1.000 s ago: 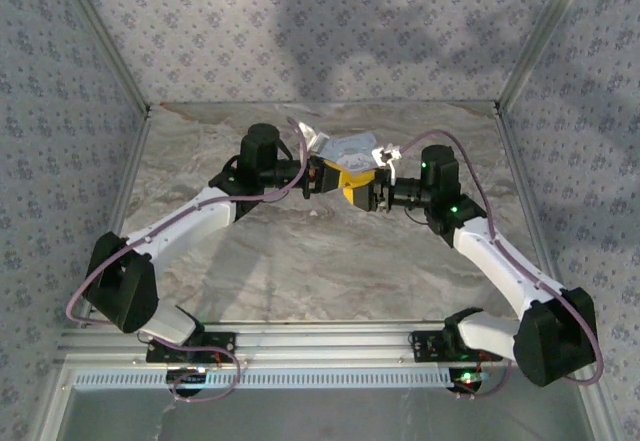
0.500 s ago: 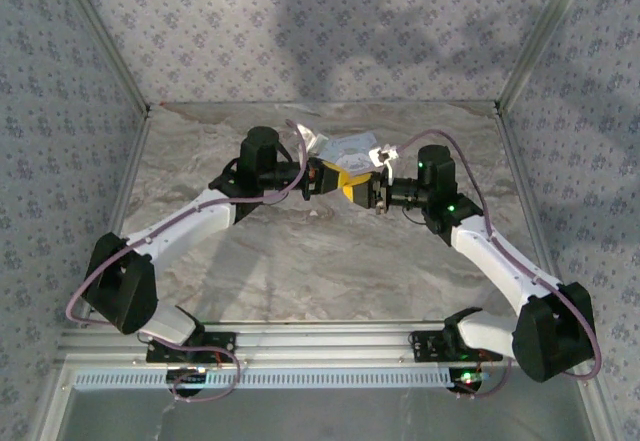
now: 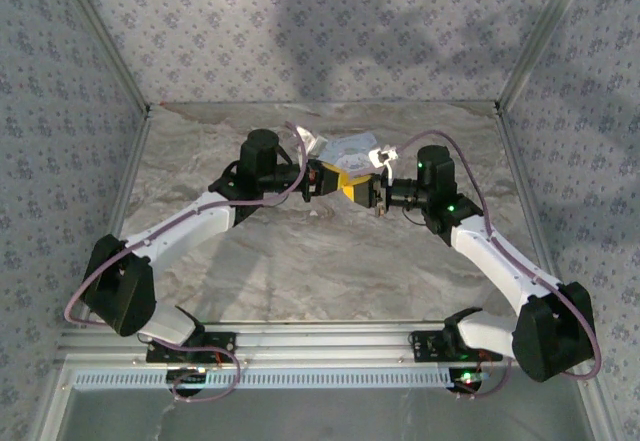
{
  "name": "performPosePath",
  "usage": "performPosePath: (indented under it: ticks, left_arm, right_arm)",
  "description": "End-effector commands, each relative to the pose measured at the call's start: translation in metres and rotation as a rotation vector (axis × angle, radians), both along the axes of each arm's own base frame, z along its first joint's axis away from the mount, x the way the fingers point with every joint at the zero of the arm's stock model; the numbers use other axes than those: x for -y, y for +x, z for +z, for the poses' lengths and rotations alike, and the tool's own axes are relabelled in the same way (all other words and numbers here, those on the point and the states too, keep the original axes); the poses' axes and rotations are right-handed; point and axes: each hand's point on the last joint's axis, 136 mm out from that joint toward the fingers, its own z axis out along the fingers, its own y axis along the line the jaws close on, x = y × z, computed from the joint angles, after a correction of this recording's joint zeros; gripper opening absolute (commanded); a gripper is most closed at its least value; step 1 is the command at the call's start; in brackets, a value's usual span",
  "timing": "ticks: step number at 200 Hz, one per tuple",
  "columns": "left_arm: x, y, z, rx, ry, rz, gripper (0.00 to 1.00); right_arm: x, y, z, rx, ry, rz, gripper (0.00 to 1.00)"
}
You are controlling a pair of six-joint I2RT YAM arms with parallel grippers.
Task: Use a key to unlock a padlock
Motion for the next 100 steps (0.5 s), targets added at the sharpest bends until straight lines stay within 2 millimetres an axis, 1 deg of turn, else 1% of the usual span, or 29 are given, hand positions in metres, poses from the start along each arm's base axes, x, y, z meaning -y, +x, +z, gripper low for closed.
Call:
performPosePath:
  ticks: [1, 24, 40, 50, 100]
  left_arm:
    - [-0.0041, -0.0016, 0.0261, 0.071, -0.051, 0.018, 0.0]
    - [-0.0035, -0.0019, 0.0258, 0.069, -0.051, 0.015, 0.0]
    - [-0.0039, -0.0012, 0.0272, 0.072, -0.054, 0.018, 0.0]
    - [-0.0035, -0.0021, 0.0272, 0.071, -0.054, 0.015, 0.0]
    - [-0.0037, -0.002, 0.0268, 0.069, -0.054, 0.016, 0.0]
  right_arm:
    - [-0.0002, -0.0062, -0.0091, -0.031, -0.014, 0.017, 0.05]
    - [-0.0024, -0.0069, -0.0081, -0.029, -0.008, 0.025, 0.08]
    - [-0.0039, -0.0065, -0.0077, -0.03, -0.007, 0.029, 0.14]
    - [-0.0046, -0.0065, -0.0087, -0.032, -0.007, 0.031, 0.15]
    - [-0.0067, -0.006, -0.011, -0.037, -0.01, 0.031, 0.15]
